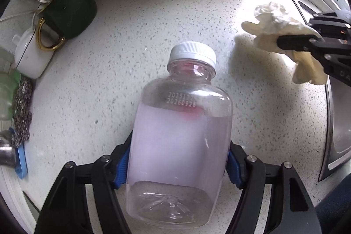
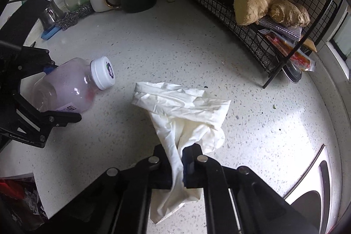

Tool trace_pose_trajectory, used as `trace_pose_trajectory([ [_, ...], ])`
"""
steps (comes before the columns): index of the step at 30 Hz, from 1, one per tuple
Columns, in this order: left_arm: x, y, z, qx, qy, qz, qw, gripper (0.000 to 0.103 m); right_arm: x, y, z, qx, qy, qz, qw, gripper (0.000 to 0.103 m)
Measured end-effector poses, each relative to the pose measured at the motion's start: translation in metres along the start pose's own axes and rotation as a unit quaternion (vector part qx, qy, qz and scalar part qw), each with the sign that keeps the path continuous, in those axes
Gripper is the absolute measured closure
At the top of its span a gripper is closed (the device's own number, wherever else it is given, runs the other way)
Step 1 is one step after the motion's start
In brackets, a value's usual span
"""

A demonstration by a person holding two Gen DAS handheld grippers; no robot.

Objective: Collect trash
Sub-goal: 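Carry the bottle and gloves with both tools down to the red bin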

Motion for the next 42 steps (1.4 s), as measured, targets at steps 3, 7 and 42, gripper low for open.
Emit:
trace_pose_trajectory([
  [3, -0.013, 0.001, -0.010, -0.001, 0.005, -0.018, 0.9998, 0.035, -0.007, -0.005, -0.015, -0.002, 0.006, -0.004, 1.000, 0.099],
  [7, -0.034, 0.009, -0.033, -0.004, 0.018, -0.026, 0.9995, 0.036, -0.015, -0.008, -0.035, -0.001, 0.015, -0.009, 1.000, 0.099],
  [42, -0.374, 0.020, -0.199, -0.010, 0.105, -0.154, 0.9824, 0.036, -0.126, -0.263, -0.165, 0.028, 0.066, -0.082, 0.994, 0.099],
])
Point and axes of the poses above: each gripper's, at about its wrist camera, not at the fingertips, and z roughly the way its jaws point, y to its right, x to its top, the point moved 3 cm from there along z, roughly the way its jaws point, and after that the axes turned 12 degrees about -z, right-handed, at the moved point
